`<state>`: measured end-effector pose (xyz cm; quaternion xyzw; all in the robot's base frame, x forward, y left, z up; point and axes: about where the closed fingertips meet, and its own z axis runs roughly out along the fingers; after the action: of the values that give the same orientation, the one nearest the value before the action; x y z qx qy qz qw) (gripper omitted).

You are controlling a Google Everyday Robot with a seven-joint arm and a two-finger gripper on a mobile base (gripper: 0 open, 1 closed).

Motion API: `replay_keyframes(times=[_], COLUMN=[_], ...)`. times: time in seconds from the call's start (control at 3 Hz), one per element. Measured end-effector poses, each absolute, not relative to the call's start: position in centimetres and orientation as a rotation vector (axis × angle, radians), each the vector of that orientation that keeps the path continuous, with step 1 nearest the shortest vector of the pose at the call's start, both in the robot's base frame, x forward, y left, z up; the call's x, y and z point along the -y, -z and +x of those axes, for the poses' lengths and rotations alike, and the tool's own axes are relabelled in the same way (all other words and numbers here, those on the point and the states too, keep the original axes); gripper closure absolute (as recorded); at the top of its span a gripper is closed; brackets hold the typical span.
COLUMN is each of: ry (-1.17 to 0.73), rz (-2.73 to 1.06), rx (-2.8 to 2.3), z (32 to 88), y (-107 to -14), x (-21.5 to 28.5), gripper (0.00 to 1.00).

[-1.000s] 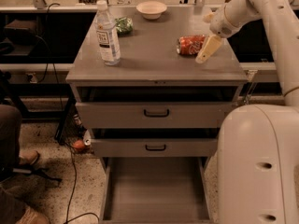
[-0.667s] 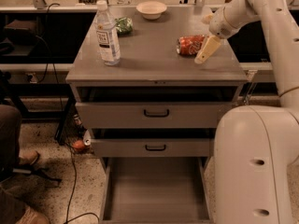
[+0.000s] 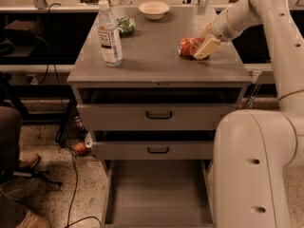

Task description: Place coke can into bottom drawer

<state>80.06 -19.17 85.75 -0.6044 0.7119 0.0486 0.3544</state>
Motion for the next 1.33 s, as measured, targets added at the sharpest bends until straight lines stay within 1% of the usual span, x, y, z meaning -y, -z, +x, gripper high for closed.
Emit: replay_keyframes(times=[0.67, 1.0, 1.33], ry=[-0.148, -0.164, -0.194], rz=[-1.534, -1.539, -1.534], rx=[-1.855, -1.821, -1.778], z=[80.1, 79.3, 77.3], y=[-85.5, -86.9, -89.8], x=[19.6, 19.5, 19.8], gripper=[0.83, 1.00, 1.00])
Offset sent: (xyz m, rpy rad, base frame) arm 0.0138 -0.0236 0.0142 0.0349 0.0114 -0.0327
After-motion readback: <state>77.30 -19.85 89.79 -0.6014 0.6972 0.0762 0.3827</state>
